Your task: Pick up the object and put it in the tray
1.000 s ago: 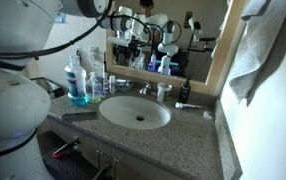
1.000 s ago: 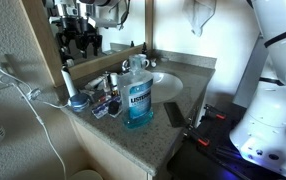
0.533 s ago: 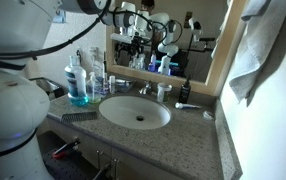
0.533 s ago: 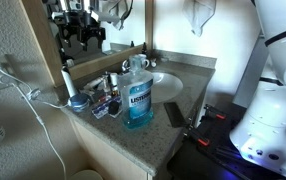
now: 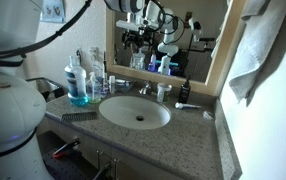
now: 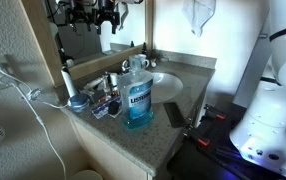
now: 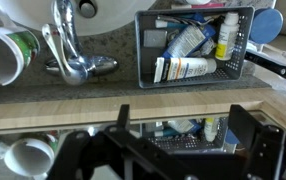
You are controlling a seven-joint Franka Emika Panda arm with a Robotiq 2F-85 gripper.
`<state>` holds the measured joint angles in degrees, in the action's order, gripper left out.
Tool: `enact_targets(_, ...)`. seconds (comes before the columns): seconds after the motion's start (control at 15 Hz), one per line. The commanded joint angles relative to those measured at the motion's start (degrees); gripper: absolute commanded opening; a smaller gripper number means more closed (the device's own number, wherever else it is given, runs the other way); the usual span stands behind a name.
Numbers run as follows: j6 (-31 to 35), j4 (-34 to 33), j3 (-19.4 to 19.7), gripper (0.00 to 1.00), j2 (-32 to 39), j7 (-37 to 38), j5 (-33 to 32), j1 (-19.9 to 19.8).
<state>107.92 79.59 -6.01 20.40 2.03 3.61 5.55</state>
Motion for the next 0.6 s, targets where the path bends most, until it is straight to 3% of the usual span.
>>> enact_targets(0.0,-2.65,5.83,0.78,1.0,-6.71,-2.13,2.99,-2.4)
enact_targets(0.27,-3.98,8.17,1.51,1.0,-9.49,-5.62,4.85,-4.22)
enact_targets(0.53,-3.54,10.6,1.65,1.0,-11.25,-5.32,3.95,-3.62)
